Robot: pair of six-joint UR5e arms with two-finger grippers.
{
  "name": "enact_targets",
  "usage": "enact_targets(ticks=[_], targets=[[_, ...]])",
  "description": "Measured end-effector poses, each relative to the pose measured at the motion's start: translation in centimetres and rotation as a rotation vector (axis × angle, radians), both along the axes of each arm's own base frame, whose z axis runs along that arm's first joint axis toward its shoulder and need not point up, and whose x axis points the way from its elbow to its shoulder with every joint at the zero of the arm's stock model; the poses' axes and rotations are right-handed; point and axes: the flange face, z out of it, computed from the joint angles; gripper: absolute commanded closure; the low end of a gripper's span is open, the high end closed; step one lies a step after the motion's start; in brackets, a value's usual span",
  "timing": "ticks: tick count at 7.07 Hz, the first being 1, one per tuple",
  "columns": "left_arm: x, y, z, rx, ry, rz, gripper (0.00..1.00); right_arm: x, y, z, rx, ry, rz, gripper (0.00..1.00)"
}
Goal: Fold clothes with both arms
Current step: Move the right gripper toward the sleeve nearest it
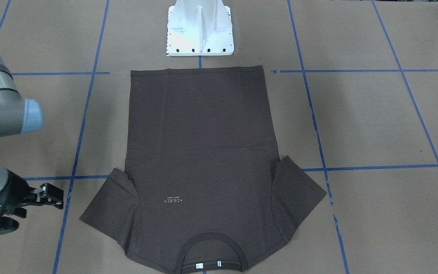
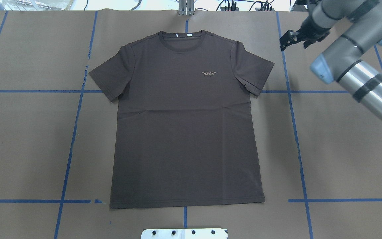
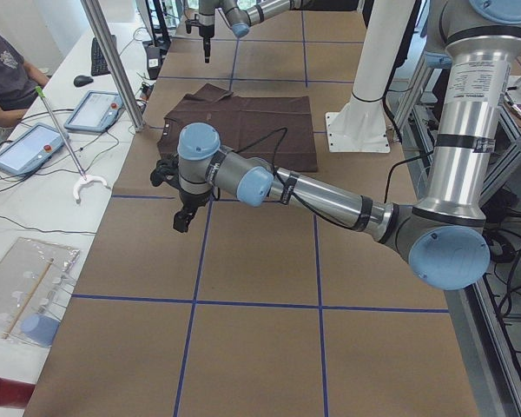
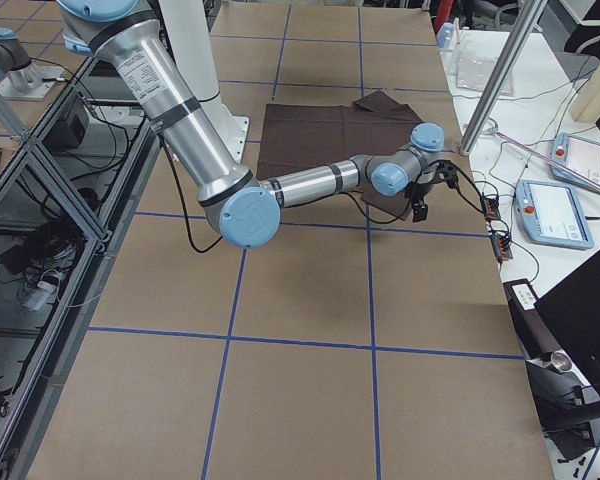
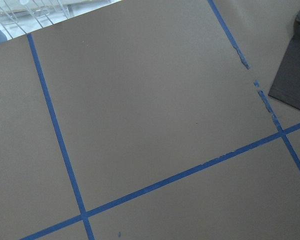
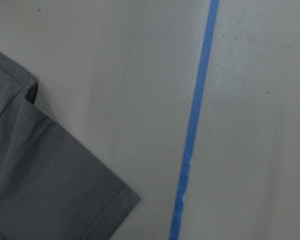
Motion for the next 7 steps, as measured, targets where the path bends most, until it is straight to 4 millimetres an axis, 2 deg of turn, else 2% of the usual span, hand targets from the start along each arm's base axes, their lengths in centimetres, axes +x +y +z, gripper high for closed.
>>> enact_targets(ticks=[1, 2, 4, 6, 7], targets=[[0.4, -0.4, 0.1, 0.032, -0.003, 0.002, 0.0, -3.3, -0.1, 0.4, 0.006, -0.004, 0.023, 0.0], [0.5, -0.9, 0.4, 0.055, 0.001, -0.003, 0.0, -4.9, -0.1, 1.1, 0.002, -0.003, 0.029, 0.0], [0.7, -1.5, 0.3, 0.052, 0.014, -0.027, 0.0, -5.9, 0.2, 2.8, -0.02, 0.009, 0.026, 0.01], [0.7, -1.7, 0.2, 0.043, 0.02, -0.037, 0.0, -6.9, 0.8, 3.5, -0.036, 0.014, 0.013, 0.03], [0.7, -1.7, 0.2, 0.043, 0.021, -0.038, 0.0, -7.4, 1.0, 3.6, -0.04, 0.015, 0.006, 0.09]])
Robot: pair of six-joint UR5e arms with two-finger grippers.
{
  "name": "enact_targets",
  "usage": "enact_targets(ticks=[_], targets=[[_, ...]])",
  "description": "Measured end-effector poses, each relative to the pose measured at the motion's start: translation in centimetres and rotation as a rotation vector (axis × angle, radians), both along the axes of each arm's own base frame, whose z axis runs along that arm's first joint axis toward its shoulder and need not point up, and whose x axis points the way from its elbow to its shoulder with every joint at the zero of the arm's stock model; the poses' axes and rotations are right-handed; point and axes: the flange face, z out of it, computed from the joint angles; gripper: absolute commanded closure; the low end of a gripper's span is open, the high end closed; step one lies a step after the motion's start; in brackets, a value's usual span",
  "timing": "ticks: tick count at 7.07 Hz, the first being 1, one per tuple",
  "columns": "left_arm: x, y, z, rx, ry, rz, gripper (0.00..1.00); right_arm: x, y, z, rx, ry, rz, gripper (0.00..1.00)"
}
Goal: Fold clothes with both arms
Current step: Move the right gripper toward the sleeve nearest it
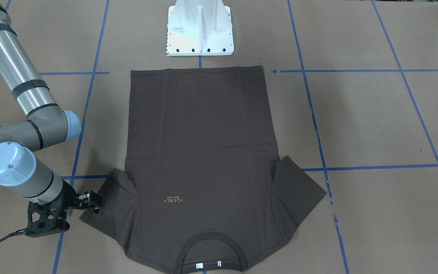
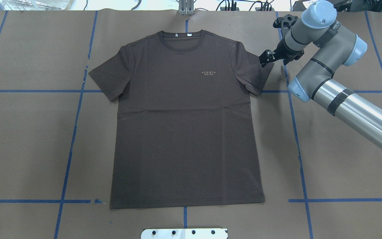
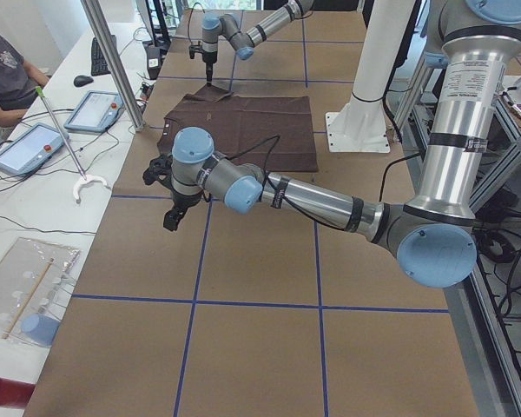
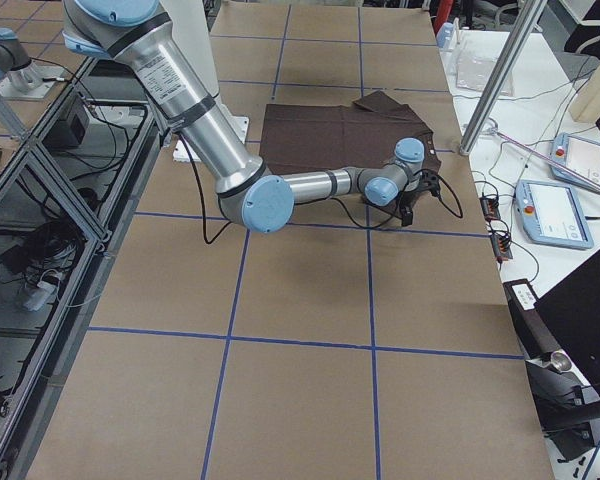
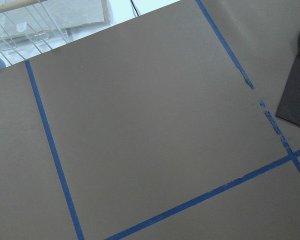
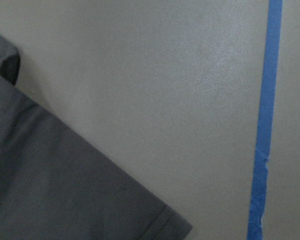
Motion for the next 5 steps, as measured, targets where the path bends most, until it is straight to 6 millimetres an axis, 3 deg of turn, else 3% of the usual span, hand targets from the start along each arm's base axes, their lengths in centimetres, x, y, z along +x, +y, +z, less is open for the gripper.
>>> enact_targets(ticks=[1, 2, 3, 4, 5], targets=[[-0.01, 0.0, 0.04, -0.001, 0.0, 0.0, 0.0, -0.39, 0.14, 0.22, -0.004, 0.003, -0.005, 0.19], [-0.05, 0.01, 0.1, -0.002, 0.0, -0.001, 0.0, -0.72, 0.2, 0.47, -0.009, 0.007, -0.01, 0.38], [-0.08, 0.02, 0.14, -0.002, -0.001, -0.001, 0.0, -0.88, 0.17, 0.65, -0.012, 0.01, -0.011, 0.66], [-0.08, 0.02, 0.16, -0.002, -0.001, 0.0, 0.0, -0.91, 0.13, 0.71, -0.014, 0.011, -0.012, 0.87], [-0.09, 0.02, 0.16, -0.002, -0.001, -0.001, 0.0, -0.87, 0.08, 0.71, -0.015, 0.011, -0.012, 0.96]])
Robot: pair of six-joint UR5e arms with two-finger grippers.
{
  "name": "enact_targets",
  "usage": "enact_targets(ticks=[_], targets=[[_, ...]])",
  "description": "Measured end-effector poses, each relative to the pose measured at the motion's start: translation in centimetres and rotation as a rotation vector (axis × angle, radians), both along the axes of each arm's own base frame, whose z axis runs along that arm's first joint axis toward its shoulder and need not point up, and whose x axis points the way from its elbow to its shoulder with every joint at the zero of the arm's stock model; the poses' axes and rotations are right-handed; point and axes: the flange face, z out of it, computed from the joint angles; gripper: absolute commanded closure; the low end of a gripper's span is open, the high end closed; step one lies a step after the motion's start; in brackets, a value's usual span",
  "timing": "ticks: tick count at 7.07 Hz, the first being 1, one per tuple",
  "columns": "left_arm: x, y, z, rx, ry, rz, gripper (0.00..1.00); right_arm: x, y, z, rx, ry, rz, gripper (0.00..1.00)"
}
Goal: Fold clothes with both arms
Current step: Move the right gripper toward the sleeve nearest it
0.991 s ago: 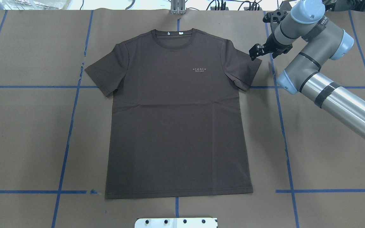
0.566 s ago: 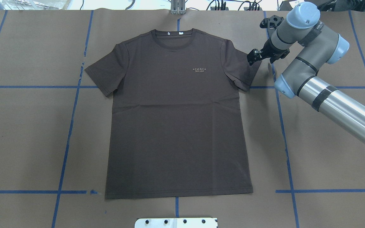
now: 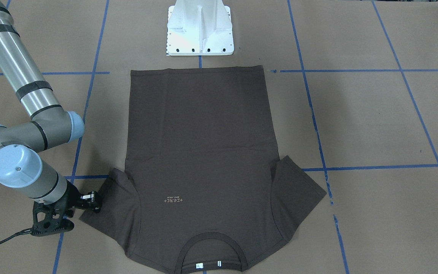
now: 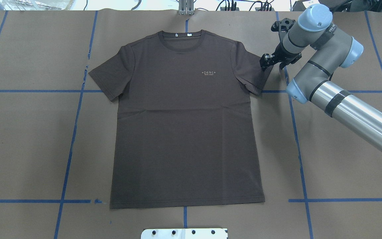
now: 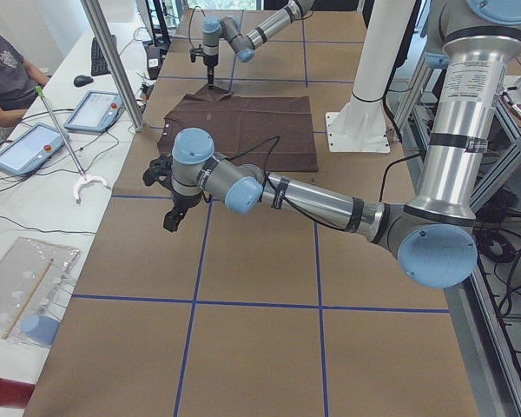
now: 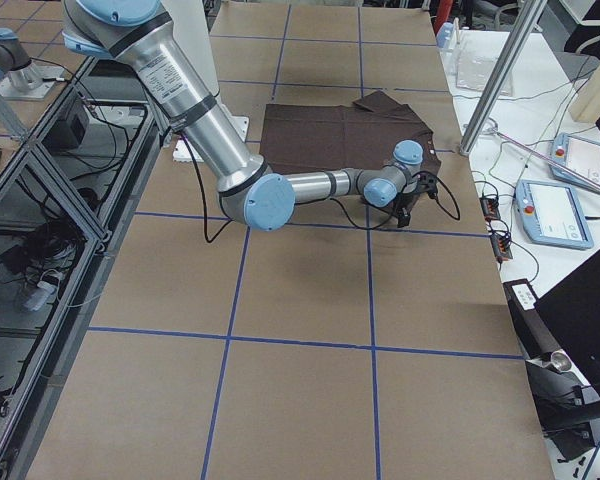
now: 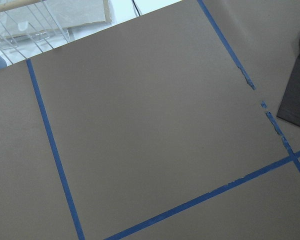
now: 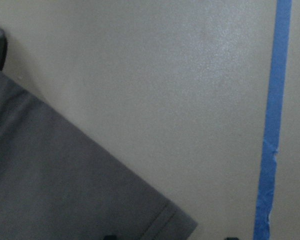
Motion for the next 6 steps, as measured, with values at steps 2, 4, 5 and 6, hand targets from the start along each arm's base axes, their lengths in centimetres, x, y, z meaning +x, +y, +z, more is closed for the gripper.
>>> enact_targets(ticks=[2, 4, 5, 6], targets=[[0.0, 0.0, 0.0, -0.001, 0.001, -0.001, 0.0, -0.1, -0.1, -0.5, 0.003, -0.005, -0.004, 1.0], [0.0, 0.0, -0.1, -0.002, 0.001, -0.002, 0.0, -0.4, -0.3, -1.4, 0.011, -0.014, -0.005, 1.0], [0.1, -0.1, -0.1, -0.001, 0.001, -0.001, 0.0, -0.6, -0.4, -2.0, 0.015, -0.018, -0.006, 1.0], [0.1, -0.1, -0.2, 0.0, 0.002, -0.001, 0.0, -0.7, -0.6, -2.6, 0.021, -0.022, -0.004, 1.0]])
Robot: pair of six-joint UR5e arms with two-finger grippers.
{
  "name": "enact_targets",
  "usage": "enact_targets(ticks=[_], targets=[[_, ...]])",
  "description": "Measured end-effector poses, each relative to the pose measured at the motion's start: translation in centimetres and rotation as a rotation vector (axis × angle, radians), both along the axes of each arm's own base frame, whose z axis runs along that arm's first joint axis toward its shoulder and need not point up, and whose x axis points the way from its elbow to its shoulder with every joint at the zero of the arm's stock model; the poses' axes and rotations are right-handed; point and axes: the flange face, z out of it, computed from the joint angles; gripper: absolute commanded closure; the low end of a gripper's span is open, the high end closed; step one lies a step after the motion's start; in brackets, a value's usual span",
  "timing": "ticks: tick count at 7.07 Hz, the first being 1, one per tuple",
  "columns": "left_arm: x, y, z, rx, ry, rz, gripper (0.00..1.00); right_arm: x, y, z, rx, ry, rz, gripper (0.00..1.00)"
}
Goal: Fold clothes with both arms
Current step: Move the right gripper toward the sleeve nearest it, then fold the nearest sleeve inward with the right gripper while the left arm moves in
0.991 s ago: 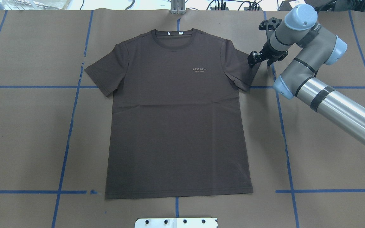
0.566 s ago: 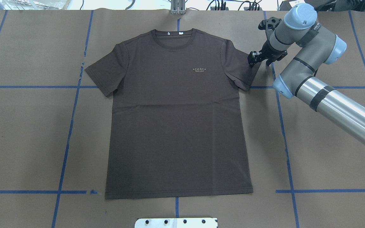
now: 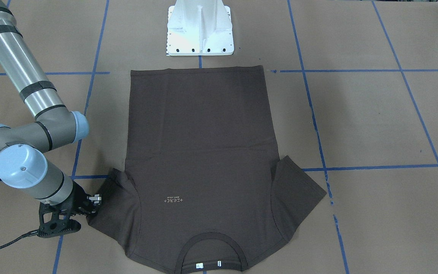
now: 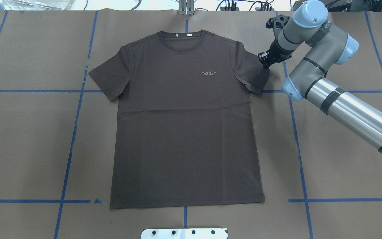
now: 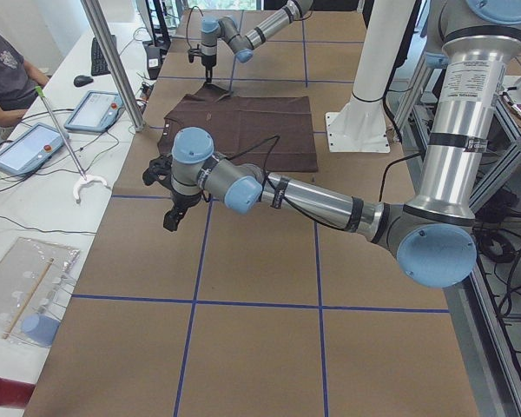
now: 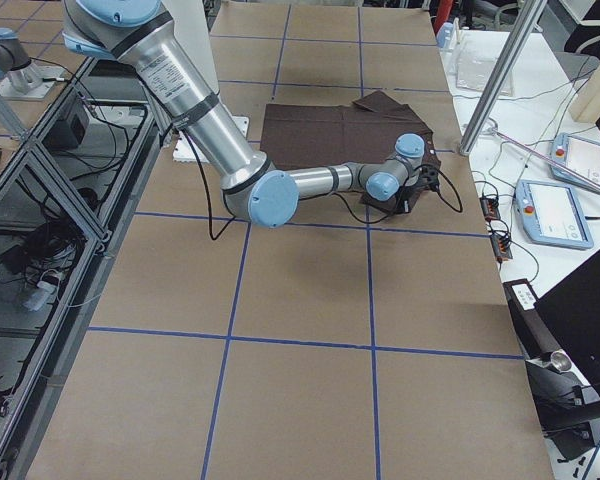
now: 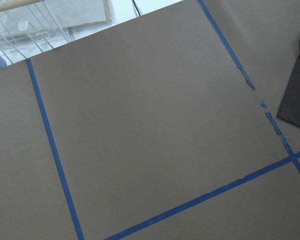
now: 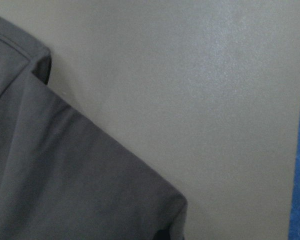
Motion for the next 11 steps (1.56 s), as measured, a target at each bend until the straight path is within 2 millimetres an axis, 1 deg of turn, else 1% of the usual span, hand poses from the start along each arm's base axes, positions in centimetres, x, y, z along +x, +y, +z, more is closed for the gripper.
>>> enact_targets(ticks=[1, 2, 3, 4, 5, 6, 7, 8, 9, 10, 11], targets=[[0.0, -0.1, -0.1, 0.001, 0.0, 0.0, 0.0, -0.1, -0.3, -1.2, 0.011, -0.011, 0.002, 1.0], [0.0, -0.1, -0.2, 0.002, 0.001, 0.0, 0.0, -0.3, -0.8, -3.4, 0.029, -0.032, -0.001, 1.0], [0.0, -0.1, -0.2, 0.002, 0.0, -0.001, 0.0, -0.7, -1.2, -6.1, 0.046, -0.059, -0.002, 1.0], [0.0, -0.2, -0.2, 0.002, 0.0, -0.001, 0.0, -1.2, -1.7, -9.4, 0.056, -0.085, 0.006, 1.0], [0.0, -0.2, -0.2, 0.001, 0.0, -0.001, 0.0, -2.3, -1.8, -12.4, 0.056, -0.108, 0.013, 1.0], [0.0, -0.2, -0.1, 0.002, 0.0, 0.0, 0.0, -4.1, -1.2, -14.8, 0.053, -0.122, 0.021, 1.0], [0.0, -0.2, -0.1, 0.003, -0.001, 0.0, 0.0, -6.5, -0.2, -16.4, 0.064, -0.115, 0.035, 1.0], [0.0, -0.3, -0.1, 0.003, -0.001, 0.0, 0.0, -9.2, 1.0, -17.2, 0.086, -0.092, 0.058, 0.01], [0.0, -0.4, -0.2, 0.003, 0.0, -0.001, 0.0, -11.0, 1.8, -17.7, 0.105, -0.072, 0.076, 0.0], [0.0, -0.5, -0.3, 0.003, 0.001, -0.002, 0.0, -11.8, 2.2, -17.8, 0.114, -0.063, 0.085, 0.0], [0.0, -0.6, -0.4, 0.003, 0.001, -0.003, 0.0, -12.1, 2.3, -17.8, 0.118, -0.06, 0.089, 0.0]])
